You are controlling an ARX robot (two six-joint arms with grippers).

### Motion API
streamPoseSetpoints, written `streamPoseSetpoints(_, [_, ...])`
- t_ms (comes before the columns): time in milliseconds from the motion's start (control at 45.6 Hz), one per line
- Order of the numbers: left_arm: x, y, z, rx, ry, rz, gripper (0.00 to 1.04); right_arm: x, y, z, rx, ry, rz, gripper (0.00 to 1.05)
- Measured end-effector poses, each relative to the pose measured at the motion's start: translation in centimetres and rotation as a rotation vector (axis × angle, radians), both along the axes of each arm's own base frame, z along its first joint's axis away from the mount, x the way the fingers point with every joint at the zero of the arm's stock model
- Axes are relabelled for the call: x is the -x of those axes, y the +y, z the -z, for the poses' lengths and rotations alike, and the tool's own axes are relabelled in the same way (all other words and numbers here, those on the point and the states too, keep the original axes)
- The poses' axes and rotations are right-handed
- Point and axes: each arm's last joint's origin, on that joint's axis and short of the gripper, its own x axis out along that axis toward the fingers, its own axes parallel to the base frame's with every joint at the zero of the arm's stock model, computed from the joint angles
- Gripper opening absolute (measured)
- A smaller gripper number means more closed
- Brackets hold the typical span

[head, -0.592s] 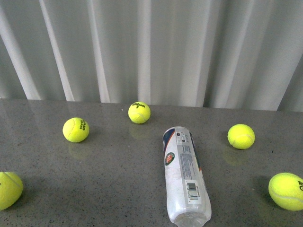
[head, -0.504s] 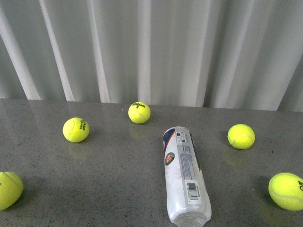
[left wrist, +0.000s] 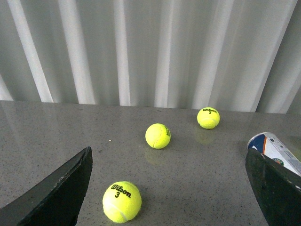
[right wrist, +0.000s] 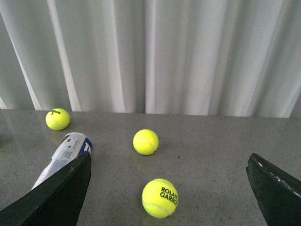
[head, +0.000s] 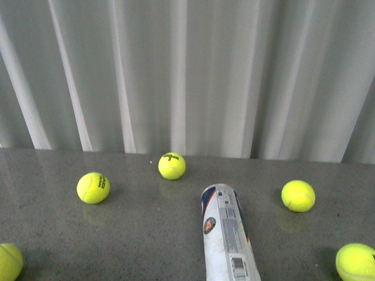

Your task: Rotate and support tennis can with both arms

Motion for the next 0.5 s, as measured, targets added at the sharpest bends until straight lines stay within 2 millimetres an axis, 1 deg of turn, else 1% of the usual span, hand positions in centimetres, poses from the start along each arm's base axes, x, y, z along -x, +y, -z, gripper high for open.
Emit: streamPoseSetpoints(504, [0.00,0.00,0.00,0.000,0.000,0.000,0.98,0.00,0.00,0.00,0.000,0.000,0.000,0.98])
